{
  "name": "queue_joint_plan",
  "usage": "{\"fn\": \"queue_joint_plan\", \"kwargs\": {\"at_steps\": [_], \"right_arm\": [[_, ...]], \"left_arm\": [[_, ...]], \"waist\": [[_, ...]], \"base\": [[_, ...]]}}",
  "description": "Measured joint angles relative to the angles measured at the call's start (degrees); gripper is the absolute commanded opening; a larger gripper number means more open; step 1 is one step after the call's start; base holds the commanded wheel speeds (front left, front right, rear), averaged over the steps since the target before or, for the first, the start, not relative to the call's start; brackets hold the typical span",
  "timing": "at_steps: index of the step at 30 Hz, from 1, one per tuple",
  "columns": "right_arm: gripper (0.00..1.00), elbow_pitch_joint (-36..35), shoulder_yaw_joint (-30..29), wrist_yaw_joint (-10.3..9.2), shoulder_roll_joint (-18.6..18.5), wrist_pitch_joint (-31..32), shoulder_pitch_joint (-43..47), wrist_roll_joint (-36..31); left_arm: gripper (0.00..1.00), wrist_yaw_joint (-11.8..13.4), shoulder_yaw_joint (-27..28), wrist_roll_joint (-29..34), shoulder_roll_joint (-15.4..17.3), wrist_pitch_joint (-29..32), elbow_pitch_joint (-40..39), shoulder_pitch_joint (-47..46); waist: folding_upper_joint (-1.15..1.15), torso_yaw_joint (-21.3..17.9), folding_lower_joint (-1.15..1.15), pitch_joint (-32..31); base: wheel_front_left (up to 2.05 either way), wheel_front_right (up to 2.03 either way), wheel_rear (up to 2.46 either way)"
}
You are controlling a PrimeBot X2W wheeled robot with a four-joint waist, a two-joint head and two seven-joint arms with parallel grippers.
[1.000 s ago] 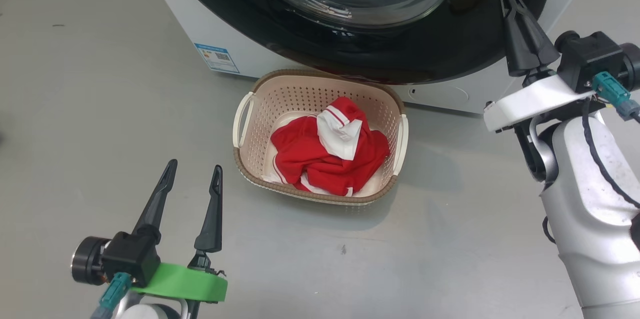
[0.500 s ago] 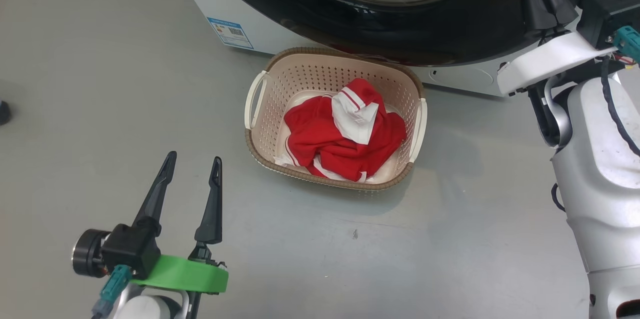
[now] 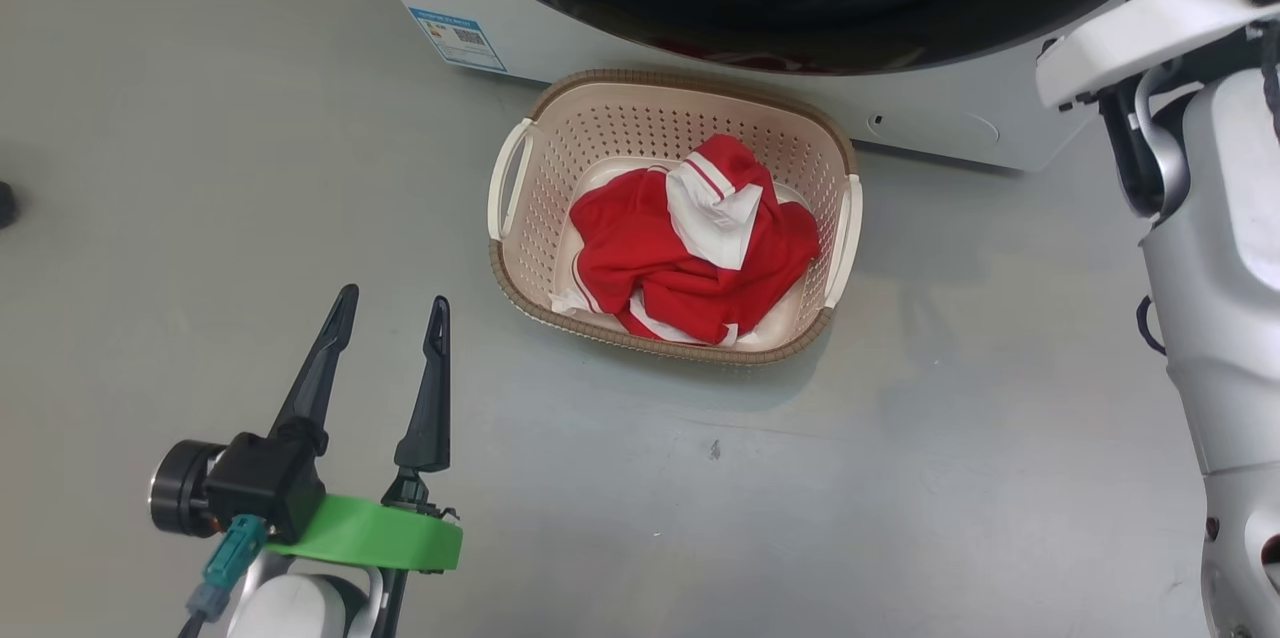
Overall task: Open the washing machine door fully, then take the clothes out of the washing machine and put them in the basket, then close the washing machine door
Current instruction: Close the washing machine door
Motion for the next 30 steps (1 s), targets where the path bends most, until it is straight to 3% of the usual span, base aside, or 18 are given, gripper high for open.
{"fn": "queue_joint_plan", "kwargs": {"at_steps": [20,30], "right_arm": [[0.00,5.55,-0.27,0.34,1.20,-1.53,-4.04,0.10],[0.00,5.94,0.71,0.87,2.00,-2.31,0.14,0.90]], "left_arm": [[1.00,-0.24,-0.05,-0.03,-0.60,-0.08,1.72,-1.90],[1.00,-0.21,0.82,-0.03,-0.76,-0.08,2.23,-2.46]], "waist": [[0.00,-0.24,0.00,0.78],[0.00,-1.11,-0.01,-0.93]], "base": [[0.00,0.00,0.00],[0.00,0.00,0.00]]}}
